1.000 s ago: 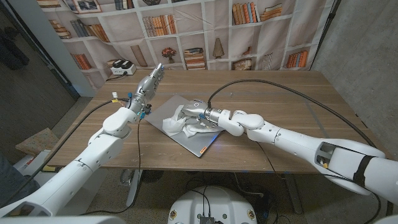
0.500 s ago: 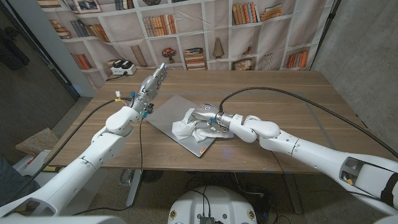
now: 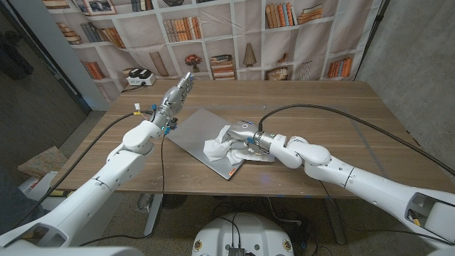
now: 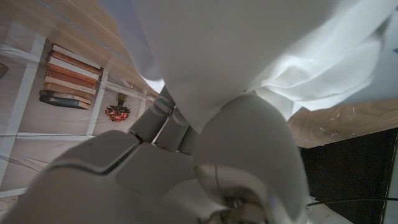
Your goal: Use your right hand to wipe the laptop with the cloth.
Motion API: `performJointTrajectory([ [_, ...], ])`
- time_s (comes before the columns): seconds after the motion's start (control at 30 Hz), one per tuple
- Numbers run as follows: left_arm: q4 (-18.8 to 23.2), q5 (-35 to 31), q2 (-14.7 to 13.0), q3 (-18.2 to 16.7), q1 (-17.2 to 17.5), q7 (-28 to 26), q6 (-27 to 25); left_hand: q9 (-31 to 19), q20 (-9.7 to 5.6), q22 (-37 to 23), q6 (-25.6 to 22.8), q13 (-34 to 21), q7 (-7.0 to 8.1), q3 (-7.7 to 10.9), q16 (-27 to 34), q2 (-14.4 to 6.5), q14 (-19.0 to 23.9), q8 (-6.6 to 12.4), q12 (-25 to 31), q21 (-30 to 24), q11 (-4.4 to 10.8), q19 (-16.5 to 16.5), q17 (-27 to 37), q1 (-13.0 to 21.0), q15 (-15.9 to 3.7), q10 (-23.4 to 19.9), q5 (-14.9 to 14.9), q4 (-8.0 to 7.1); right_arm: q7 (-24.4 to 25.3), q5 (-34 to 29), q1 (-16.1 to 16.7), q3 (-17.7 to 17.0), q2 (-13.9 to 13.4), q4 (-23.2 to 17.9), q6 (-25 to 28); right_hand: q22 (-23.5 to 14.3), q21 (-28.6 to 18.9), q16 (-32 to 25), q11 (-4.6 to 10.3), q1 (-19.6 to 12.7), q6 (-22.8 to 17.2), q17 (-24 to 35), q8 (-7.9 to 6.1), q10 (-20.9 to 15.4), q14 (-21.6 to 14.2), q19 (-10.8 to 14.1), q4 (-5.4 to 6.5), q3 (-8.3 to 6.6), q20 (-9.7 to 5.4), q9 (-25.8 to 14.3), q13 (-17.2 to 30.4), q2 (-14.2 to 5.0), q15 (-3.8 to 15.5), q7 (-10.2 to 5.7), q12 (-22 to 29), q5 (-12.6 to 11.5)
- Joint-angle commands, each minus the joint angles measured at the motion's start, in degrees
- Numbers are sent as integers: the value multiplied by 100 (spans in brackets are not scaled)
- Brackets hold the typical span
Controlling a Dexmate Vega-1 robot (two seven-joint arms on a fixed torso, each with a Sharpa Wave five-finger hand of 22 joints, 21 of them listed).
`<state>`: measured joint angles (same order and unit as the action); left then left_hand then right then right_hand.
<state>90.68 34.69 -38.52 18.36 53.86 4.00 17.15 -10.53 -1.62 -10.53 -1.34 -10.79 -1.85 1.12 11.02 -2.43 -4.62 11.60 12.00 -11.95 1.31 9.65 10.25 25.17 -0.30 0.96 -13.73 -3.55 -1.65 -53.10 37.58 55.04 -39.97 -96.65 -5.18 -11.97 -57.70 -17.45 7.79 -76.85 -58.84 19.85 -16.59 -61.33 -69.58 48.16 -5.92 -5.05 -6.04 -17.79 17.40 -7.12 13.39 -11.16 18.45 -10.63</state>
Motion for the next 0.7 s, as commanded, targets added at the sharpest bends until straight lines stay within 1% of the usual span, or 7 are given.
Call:
performJointTrajectory([
  [0.03, -86, 61, -5, 27, -63, 103, -20, -30, -13, -23, -43, -16, 15, -28, -19, -13, 17, -6, -23, 8, 29, 110, 27, 16, -10, -39, 22, -20, -105, -36, 164, -162, 57, -120, -1, -14, -43, 30, 239, 4, -64, 26, -40, -290, -12, -41, -2, 36, -635, -37, 58, -57, 24, -6, 27, -51],
  [0.4, -122, 90, -17, 3, -60, 134, 15, -30, -14, -23, -43, -16, 10, -34, -18, -18, 19, -7, -23, 8, 21, 112, 27, 21, -13, -41, 23, -20, -82, -47, 81, -180, 158, -31, -92, -4, -54, 37, 240, 2, -54, 31, -34, -301, -12, -51, -1, 38, -635, -38, 60, -59, 24, 1, 22, -50],
  [0.7, -174, 134, -61, 0, -114, 257, -1, -30, -12, -23, -46, -16, 9, -41, -18, -23, 20, -7, -25, 8, 27, 114, 27, 25, -14, -38, 25, -19, -58, -73, 162, -186, 221, -74, 58, 5, -60, 42, 239, 0, -57, 35, -35, -299, -13, -62, 0, 39, -634, -41, 66, -62, 26, -3, 15, -51],
])
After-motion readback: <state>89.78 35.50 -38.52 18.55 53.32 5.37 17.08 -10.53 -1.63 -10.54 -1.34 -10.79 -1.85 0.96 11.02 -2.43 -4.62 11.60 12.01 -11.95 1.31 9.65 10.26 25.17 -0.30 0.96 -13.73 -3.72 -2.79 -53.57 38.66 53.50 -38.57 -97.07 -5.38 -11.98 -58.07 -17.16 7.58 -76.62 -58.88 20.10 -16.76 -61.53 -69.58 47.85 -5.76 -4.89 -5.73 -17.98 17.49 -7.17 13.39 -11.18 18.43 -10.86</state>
